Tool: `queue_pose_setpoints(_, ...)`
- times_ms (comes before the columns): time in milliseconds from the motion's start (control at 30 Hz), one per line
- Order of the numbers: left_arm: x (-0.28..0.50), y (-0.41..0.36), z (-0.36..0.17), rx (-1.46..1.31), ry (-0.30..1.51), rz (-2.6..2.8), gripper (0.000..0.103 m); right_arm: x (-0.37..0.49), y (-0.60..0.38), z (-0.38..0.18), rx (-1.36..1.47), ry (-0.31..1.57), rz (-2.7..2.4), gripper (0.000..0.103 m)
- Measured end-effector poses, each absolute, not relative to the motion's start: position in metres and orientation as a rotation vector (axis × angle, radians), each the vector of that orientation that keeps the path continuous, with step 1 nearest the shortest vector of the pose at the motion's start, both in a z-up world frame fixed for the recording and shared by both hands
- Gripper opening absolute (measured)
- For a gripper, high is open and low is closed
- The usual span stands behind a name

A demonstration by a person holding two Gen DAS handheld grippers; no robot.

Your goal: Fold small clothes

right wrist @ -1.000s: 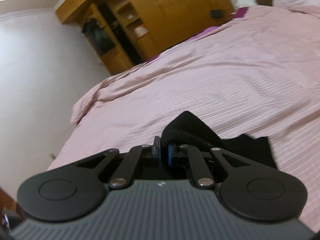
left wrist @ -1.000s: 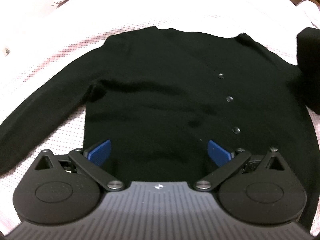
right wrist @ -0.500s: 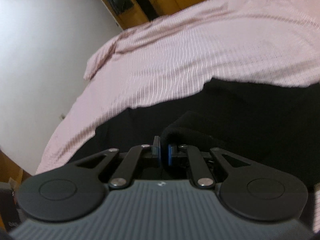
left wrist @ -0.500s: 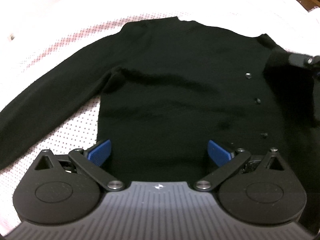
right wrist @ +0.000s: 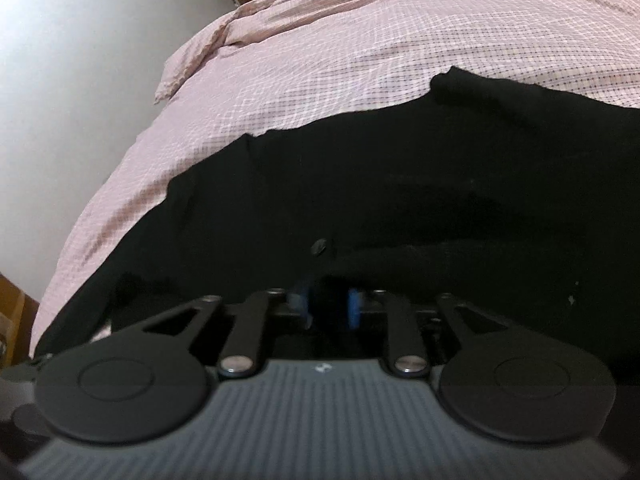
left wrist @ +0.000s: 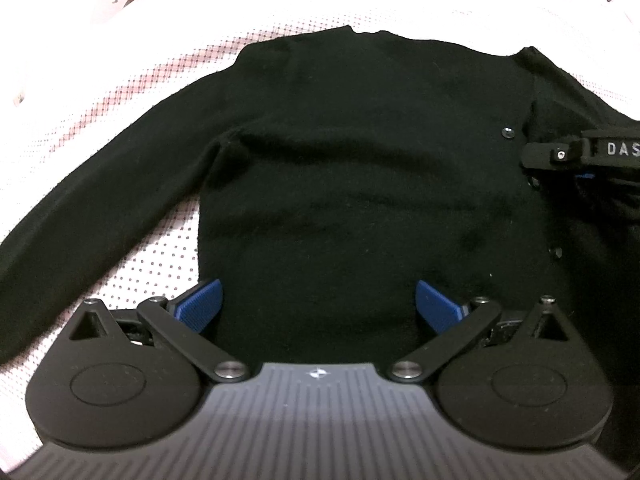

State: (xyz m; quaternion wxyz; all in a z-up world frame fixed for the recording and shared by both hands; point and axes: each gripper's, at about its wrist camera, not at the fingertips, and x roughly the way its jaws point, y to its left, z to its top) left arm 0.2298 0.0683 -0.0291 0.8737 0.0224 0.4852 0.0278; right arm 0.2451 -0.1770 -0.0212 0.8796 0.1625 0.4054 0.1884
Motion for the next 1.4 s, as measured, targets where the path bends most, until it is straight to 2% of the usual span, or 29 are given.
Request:
queue_pose_setpoints(33,0.230,0.068,-0.028,0.046,1.013,0.056,0.103,0.241,-0.177,-0.019,0.335,0.843,0.403,0.039)
queue_pose_setpoints(100,0.231,0.068,-0.027,0.042,1.015,0.054,0.103,0.236,-0.176,-0.012,0.326,0.840,0.417,0.057)
queue_pose_setpoints(167,0.231,0.067,-0.024,0.034,1.014,0.050,0.103,0.227,-0.177,-0.005,0.317,0.835,0.421,0.063)
queue_pose_setpoints(433,0.226,0.055,-0.006,0.047,0.986,0.028,0.103,0.187,-0.198,0.018,0.253,0.851,0.440,0.063)
queue_pose_setpoints(733,0.228,0.018,0.014,0.084,0.972,-0.032,0.103,0.154,-0.269,0.031,0.215,0.908,0.319,0.063)
queue_pose_setpoints(933,0.237,-0.033,0.023,0.135,1.009,-0.129,0.103,0.153,-0.327,0.023,0.203,0.996,0.153,0.063)
queue_pose_setpoints(1167,0.252,-0.111,0.028,0.245,1.013,-0.270,0.103,0.150,-0.389,0.011,0.256,1.016,0.042,0.063)
queue_pose_setpoints(1400,0.270,-0.193,0.012,0.376,0.948,-0.364,0.103,0.151,-0.426,-0.012,0.344,1.034,-0.007,0.062)
